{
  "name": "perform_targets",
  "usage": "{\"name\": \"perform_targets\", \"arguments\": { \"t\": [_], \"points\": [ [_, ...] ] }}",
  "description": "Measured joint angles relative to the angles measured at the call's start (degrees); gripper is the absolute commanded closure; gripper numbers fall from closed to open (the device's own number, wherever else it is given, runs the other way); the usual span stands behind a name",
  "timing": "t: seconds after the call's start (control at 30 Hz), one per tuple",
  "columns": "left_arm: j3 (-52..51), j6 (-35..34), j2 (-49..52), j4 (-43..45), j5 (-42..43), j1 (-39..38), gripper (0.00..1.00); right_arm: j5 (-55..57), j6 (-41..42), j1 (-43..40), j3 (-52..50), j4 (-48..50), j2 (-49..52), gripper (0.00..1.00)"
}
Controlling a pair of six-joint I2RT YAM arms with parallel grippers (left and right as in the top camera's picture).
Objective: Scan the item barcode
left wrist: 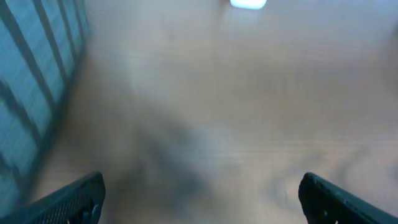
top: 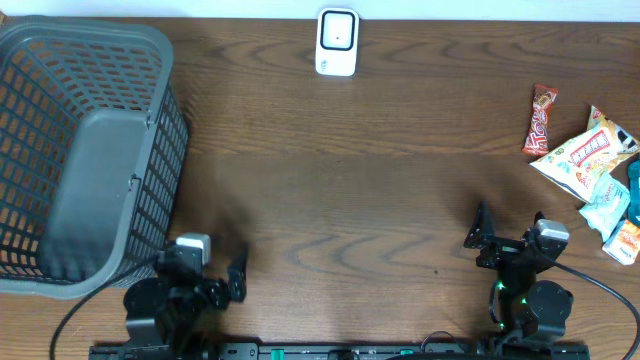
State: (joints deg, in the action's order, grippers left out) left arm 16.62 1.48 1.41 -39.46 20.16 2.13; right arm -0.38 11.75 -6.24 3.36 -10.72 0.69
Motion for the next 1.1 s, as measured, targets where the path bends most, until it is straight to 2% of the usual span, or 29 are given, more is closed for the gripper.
{"name": "perform_targets", "arguments": {
  "t": [0.13, 0.27, 0.37, 0.5, 0.8, 1.1],
  "points": [
    [-3.85, 0.02, 0.00, 15.69, -2.16, 0.00, 0.01, 0.00, 0.00, 0.00, 0.00, 0.00, 0.00, 0.01],
    [-12.04, 0.00, 0.09, 33.44, -4.28, 0.00, 0.01, 0.00, 0.00, 0.00, -0.02, 0.00, 0.00, 0.01],
    [-15.82, 0.02, 0.15, 40.94, -5.16, 0.00, 0.01, 0.00, 0.00, 0.00, -0.02, 0.00, 0.00, 0.01],
    [-16.26, 0.02, 0.15, 40.83, -6.97, 0.00, 0.01, 0.00, 0.00, 0.00, -0.02, 0.00, -0.02, 0.01],
    [-15.37, 0.04, 0.15, 37.51, -16.85, -0.17, 0.01, 0.00, 0.00, 0.00, -0.02, 0.00, 0.00, 0.01],
    [-15.37, 0.00, 0.15, 37.51, -17.57, -0.17, 0.01, 0.00, 0.00, 0.00, -0.02, 0.00, 0.00, 0.01]
  ]
}}
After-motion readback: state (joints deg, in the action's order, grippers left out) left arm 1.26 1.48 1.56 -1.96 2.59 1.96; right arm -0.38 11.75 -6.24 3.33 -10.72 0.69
